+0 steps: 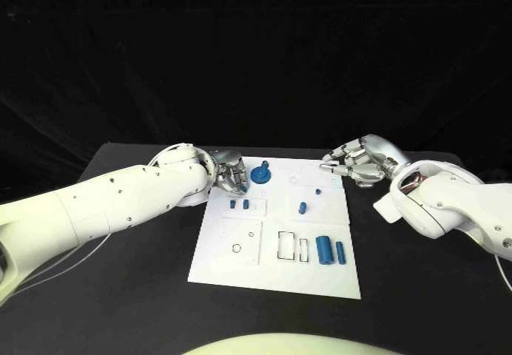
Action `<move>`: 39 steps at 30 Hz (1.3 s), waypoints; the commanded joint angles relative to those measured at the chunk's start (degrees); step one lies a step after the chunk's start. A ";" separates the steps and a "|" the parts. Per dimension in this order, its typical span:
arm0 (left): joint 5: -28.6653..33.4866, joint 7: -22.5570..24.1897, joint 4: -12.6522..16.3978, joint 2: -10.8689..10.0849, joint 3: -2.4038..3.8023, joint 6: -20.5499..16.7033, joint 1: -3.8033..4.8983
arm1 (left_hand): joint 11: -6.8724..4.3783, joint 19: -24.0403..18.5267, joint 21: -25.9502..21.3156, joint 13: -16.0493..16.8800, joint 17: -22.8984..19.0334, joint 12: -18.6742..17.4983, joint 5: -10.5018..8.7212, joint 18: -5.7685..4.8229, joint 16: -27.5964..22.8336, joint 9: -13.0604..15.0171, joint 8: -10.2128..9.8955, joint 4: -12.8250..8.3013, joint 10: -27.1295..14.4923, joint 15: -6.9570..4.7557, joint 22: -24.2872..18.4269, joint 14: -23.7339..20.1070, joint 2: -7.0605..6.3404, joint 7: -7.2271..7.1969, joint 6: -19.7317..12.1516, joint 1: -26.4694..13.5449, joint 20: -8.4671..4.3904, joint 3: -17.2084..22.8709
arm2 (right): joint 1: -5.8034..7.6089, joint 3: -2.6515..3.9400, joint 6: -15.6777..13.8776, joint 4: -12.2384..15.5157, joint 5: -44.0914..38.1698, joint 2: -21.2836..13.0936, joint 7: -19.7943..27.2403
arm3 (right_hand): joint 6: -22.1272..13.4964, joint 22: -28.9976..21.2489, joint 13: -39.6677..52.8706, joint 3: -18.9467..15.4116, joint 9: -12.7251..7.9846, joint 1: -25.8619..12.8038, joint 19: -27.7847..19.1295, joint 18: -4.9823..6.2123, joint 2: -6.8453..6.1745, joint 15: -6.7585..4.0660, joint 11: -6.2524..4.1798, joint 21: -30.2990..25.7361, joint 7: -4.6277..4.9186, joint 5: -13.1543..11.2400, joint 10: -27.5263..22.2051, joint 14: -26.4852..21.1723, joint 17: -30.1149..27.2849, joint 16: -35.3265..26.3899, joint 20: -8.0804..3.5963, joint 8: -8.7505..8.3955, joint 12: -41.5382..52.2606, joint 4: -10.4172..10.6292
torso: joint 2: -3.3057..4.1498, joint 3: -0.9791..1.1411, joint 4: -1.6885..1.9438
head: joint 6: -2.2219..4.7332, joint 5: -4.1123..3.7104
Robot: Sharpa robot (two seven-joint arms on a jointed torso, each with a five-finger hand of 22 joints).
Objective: Assemble the parts on the task board
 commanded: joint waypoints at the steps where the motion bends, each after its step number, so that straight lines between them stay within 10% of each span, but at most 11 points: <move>1: -0.37 -0.19 0.00 0.12 0.00 0.96 -0.02 | -0.02 0.41 0.29 -0.09 -0.05 -0.27 -0.27 -0.51 -0.18 -0.08 -0.36 -0.11 0.37 -0.11 -0.02 0.01 0.05 -0.07 0.29 -0.69 0.04 0.17 | -0.03 0.01 0.22 0.10 -0.28 0.01 0.40 | -0.23 -0.08 0.07 -0.21 0.07 0.01 -0.32 0.84 0.34 -0.49 0.00 -0.30 -0.34 0.32 0.07 3.18 2.94 -0.20 0.03 0.35 0.10 -0.18 | 0.02 0.00 -0.01 | 0.06 -0.03; 30: 0.45 -0.58 -0.25 0.11 0.01 1.24 -0.02 | 0.29 0.33 0.52 0.07 -0.73 -2.26 -0.28 -0.51 -0.01 -1.41 -3.61 -0.82 1.71 0.12 0.16 0.06 -0.97 0.55 -2.77 -2.23 0.20 0.66 | -0.03 0.01 0.30 -0.05 -0.29 0.01 0.14 | -0.20 -0.60 -0.81 -0.43 0.12 -0.05 -0.66 1.00 0.35 -0.52 -0.03 -1.11 -0.37 0.39 -0.63 2.95 1.99 -0.88 0.01 0.46 -0.70 -0.19 | 0.01 -0.01 0.00 | 0.14 -0.14; 39: 0.62 -0.99 -0.31 -0.69 0.02 0.99 -0.01 | 0.37 0.20 0.41 0.09 -1.09 -2.53 -0.26 -0.46 -0.15 -1.60 -3.94 -0.98 1.73 0.18 -0.04 -0.03 -1.11 0.65 -3.13 -2.28 0.20 0.77 | -0.04 0.01 1.17 -0.84 -1.51 0.12 -1.13 | -0.73 -5.27 -24.26 -0.41 0.23 1.82 -3.64 2.26 1.08 -0.58 -0.07 -8.34 -0.33 -0.13 -17.22 1.34 -4.06 -6.22 -0.14 0.77 -25.43 -0.44 | -0.01 -0.02 -0.03 | 0.21 -0.35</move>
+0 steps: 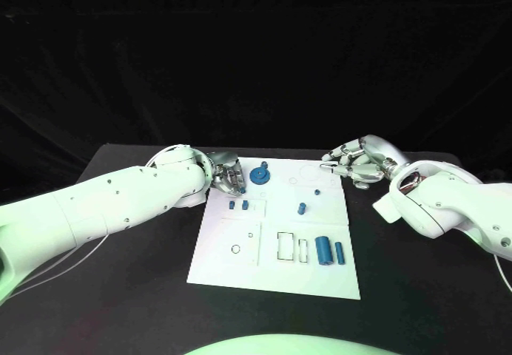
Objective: Assemble the parts on the task board
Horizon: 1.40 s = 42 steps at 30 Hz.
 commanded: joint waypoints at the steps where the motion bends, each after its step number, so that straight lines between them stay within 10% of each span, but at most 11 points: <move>1: 0.47 -0.43 0.12 -0.58 0.04 0.29 0.02 | -0.02 0.19 0.09 0.08 -0.13 -0.48 -0.26 -0.45 -0.15 -0.19 -0.39 -0.38 0.31 0.20 -0.05 -0.05 -0.24 0.13 -0.65 -0.47 0.19 0.16 | -0.03 0.01 1.38 -0.67 -2.04 0.10 -1.16 | -0.02 -1.12 -7.33 0.66 0.14 2.13 -0.50 0.86 0.49 -0.46 0.10 -1.80 0.34 -0.85 -3.56 1.06 -1.78 -1.73 -0.03 0.39 -8.93 -0.50 | -0.03 -0.03 0.00 | 0.06 -0.16; 12: 6.68 3.22 2.40 -5.30 0.30 -6.75 0.72 | -0.32 -0.33 -0.45 0.62 -1.61 0.07 -0.16 -0.24 -0.88 -0.01 0.39 -0.71 2.03 0.00 -0.88 -0.50 0.37 0.06 1.14 -0.26 0.05 0.74 | -0.07 0.01 6.64 -3.37 -24.70 1.21 -6.98 | 3.43 3.90 -28.71 6.64 -0.37 9.97 3.73 -0.46 -1.58 0.14 0.68 4.50 0.29 -4.83 0.02 2.72 1.88 1.13 0.17 -0.30 -32.20 -2.71 | -0.12 0.03 -0.01 | 0.61 -0.81; 23: 48.60 21.17 10.01 -11.44 0.24 -22.47 0.85 | -0.30 -12.73 -15.94 2.17 -20.11 0.31 -0.11 3.42 -14.24 -0.58 0.31 -0.82 2.76 0.08 -21.16 -8.72 0.81 0.18 2.09 -2.23 -0.05 0.98 | -1.19 -0.05 9.95 -4.14 -45.99 4.78 -13.89 | 5.76 6.33 -36.29 11.70 -1.31 9.67 4.76 -0.99 -4.56 0.07 0.75 6.87 0.19 -7.71 3.91 2.76 2.50 1.87 0.19 -2.34 -38.70 -1.23 | 0.07 -0.12 0.04 | 1.77 -3.87; 30: 65.76 27.96 13.02 -14.02 0.19 -23.93 0.77 | 0.56 -14.78 -20.05 2.23 -27.58 -0.90 -0.01 3.40 -21.34 -1.00 0.02 -0.85 0.54 0.97 -23.68 -13.91 0.98 0.82 1.93 -3.67 0.74 -0.12 | -2.33 -0.18 10.74 -5.25 -49.68 6.99 -15.23 | 5.56 6.55 -38.15 13.61 -1.67 9.33 4.73 -1.01 -5.89 0.58 1.43 6.82 0.74 -7.92 3.21 2.77 2.68 2.09 0.61 -3.30 -40.63 -0.76 | 0.09 -0.09 0.08 | 1.60 -4.25; 42: 69.49 32.23 13.66 -15.26 0.13 -22.25 0.76 | 1.02 -14.89 -21.76 2.30 -28.44 -1.16 0.03 3.41 -22.57 -1.44 -0.45 -1.44 -0.32 1.35 -24.84 -14.75 1.48 1.36 0.71 -3.50 1.10 -0.57 | -3.90 -0.22 11.36 -7.66 -52.51 9.71 -16.57 | 6.24 7.36 -39.90 16.72 -1.83 9.41 5.11 -1.14 -6.71 0.64 1.48 7.64 0.62 -7.10 3.56 2.87 3.19 2.59 0.75 -3.80 -41.86 -0.83 | 0.05 -0.09 0.08 | 1.08 -4.49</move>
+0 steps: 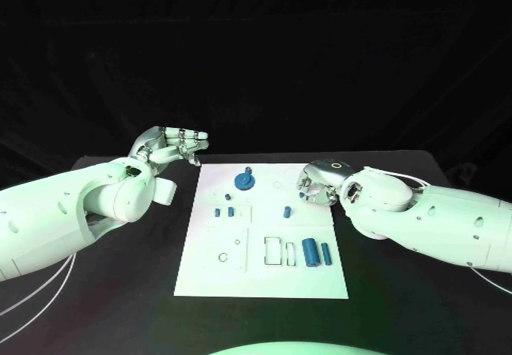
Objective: Assemble the parts on the task board
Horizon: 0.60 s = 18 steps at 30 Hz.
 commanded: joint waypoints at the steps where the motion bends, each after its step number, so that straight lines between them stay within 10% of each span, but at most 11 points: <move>1: 3.94 3.78 0.34 -0.15 0.02 0.00 0.04 | 0.10 -0.24 -0.23 0.02 -0.08 -0.13 0.03 0.65 -0.39 -0.10 -0.13 -0.06 -0.39 0.13 -0.08 -0.42 0.48 -0.05 -0.36 -0.27 0.18 -0.29 | -0.21 0.00 1.43 -0.57 -3.48 0.36 -1.68 | 0.39 1.54 -0.09 0.28 -0.07 0.03 0.36 -0.97 -0.69 0.42 0.24 0.13 -0.08 0.22 0.32 3.09 0.28 0.28 0.13 -0.34 -0.31 0.02 | -0.03 0.01 0.01 | -0.16 0.03; 18: 4.44 2.99 0.82 -0.60 0.02 -0.43 0.04 | 0.09 0.06 -0.64 0.15 -0.26 0.08 0.04 0.70 -0.48 -0.16 0.02 -0.59 -0.44 0.11 -0.42 -0.34 1.08 -0.03 -0.46 0.29 0.21 -0.26 | -1.49 0.00 2.48 -2.58 -2.17 2.33 -0.56 | 2.30 2.61 -2.28 7.77 0.00 -0.20 0.62 -1.11 -0.74 0.14 -0.09 0.94 -0.36 -0.43 2.69 3.16 0.80 0.87 -0.10 -0.52 -1.26 -1.41 | 0.01 0.08 -0.06 | -0.40 0.29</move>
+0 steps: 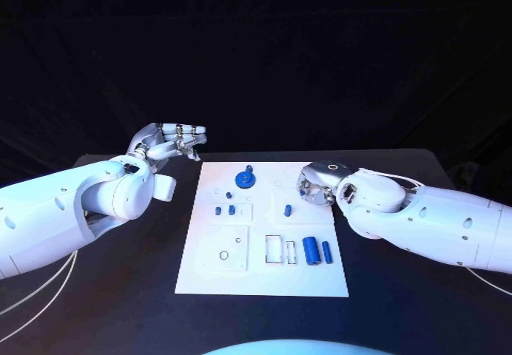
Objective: Assemble the parts on the task board
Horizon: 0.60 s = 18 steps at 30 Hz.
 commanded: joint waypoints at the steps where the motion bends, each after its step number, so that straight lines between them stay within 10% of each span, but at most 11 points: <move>1: 0.93 0.72 0.23 -0.03 0.04 -0.11 0.04 | 0.09 0.05 -0.31 0.08 -0.10 0.08 0.04 0.75 -0.25 -0.06 0.02 -0.38 -0.45 0.11 -0.05 -0.34 0.47 -0.02 -0.46 0.13 0.21 -0.06 | -0.43 -0.20 1.54 -0.34 -0.29 0.32 0.30 | 0.58 2.66 -0.43 0.82 0.02 -0.26 0.22 -1.14 -0.30 0.14 -0.11 0.42 -0.04 -0.34 0.66 3.16 0.80 0.42 -0.09 -0.31 -0.42 -0.14 | 0.06 0.02 -0.01 | -0.04 -0.01; 18: 1.02 -0.24 0.30 -0.14 0.04 0.26 0.05 | 0.22 0.33 -0.52 0.10 -0.22 0.08 0.01 0.75 -0.28 -0.19 -0.05 -0.85 -0.84 0.15 -0.24 -0.28 0.59 0.15 -0.94 0.49 0.19 -0.16 | -0.68 -0.20 0.82 -1.43 0.28 1.12 0.28 | 3.60 4.63 -1.04 5.82 0.83 -0.70 1.37 -1.63 1.19 -0.63 -1.00 3.01 -0.85 -0.78 3.95 3.10 -0.10 0.06 -0.70 0.72 -0.27 -3.43 | -0.05 0.01 -0.03 | -0.51 0.11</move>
